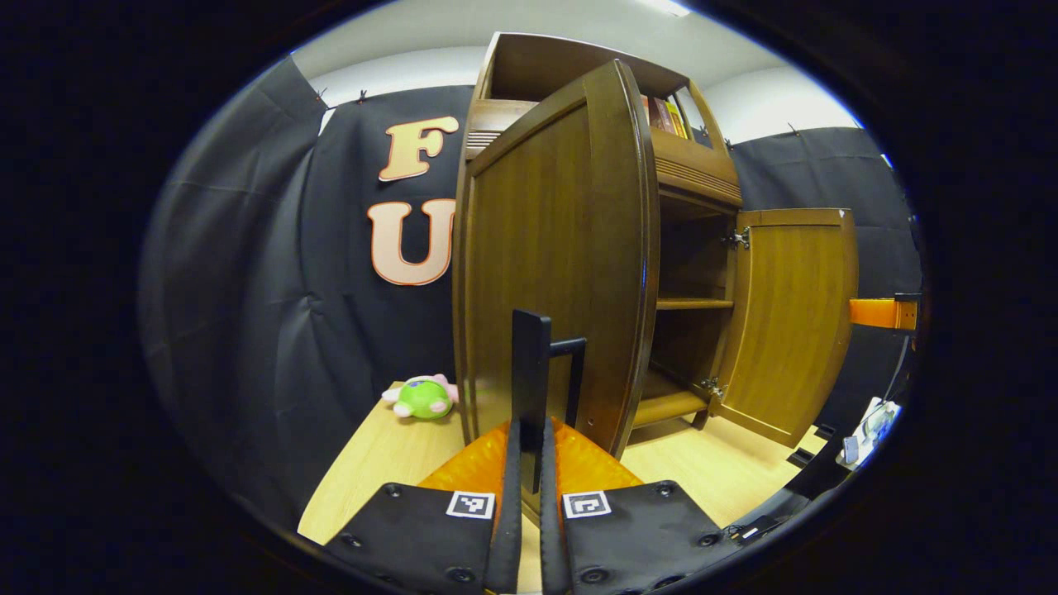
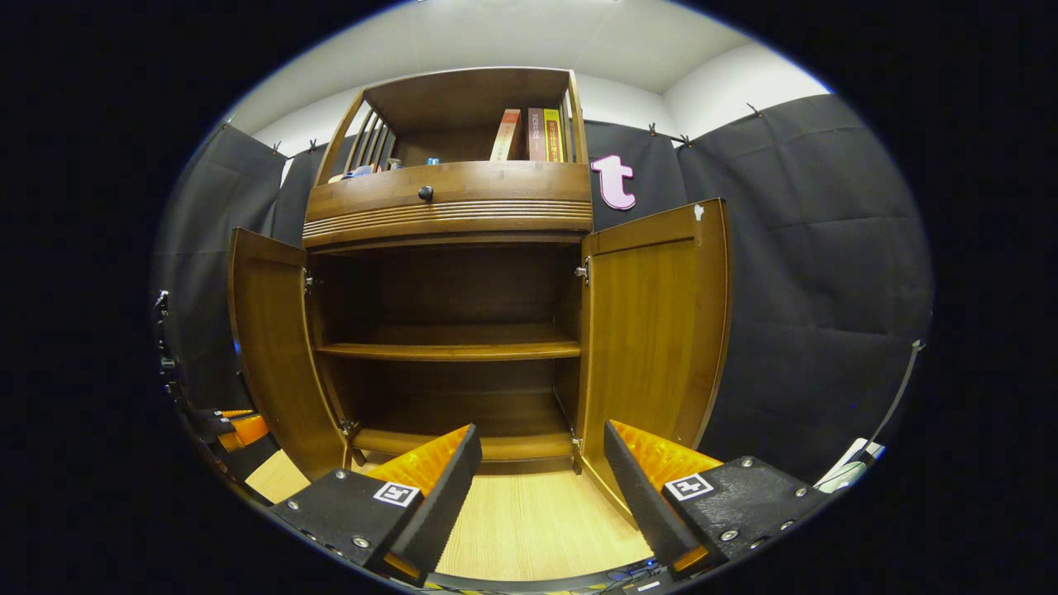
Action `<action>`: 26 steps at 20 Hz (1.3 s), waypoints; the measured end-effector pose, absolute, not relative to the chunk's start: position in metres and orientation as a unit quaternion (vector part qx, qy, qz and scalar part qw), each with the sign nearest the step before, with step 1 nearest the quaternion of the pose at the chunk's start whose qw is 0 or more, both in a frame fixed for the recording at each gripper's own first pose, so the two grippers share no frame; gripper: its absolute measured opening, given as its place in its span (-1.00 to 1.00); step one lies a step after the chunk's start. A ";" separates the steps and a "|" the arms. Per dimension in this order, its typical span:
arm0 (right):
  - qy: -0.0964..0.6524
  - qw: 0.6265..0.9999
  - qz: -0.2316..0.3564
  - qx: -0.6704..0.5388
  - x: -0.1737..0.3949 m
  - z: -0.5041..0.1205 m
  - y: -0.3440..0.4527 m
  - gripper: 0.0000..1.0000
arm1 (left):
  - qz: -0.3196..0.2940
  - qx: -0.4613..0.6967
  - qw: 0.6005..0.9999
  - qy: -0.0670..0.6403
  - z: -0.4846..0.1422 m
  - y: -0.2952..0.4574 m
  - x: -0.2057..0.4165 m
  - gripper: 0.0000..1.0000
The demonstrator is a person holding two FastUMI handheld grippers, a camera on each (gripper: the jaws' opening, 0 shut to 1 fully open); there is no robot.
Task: Open the right door of the double-door shoe cabinet with the right hand, and open the left door with the left hand.
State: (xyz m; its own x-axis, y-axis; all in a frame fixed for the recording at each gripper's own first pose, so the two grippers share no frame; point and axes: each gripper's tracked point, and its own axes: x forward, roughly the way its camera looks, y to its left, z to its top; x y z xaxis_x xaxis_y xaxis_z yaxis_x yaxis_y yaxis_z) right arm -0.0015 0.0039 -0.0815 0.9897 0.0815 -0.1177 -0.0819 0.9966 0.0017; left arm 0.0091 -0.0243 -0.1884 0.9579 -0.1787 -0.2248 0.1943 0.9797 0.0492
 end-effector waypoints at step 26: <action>0.068 0.993 0.096 0.006 0.018 -0.076 0.043 0.85 | -0.037 -0.007 0.995 0.094 -0.157 0.089 0.005 -0.78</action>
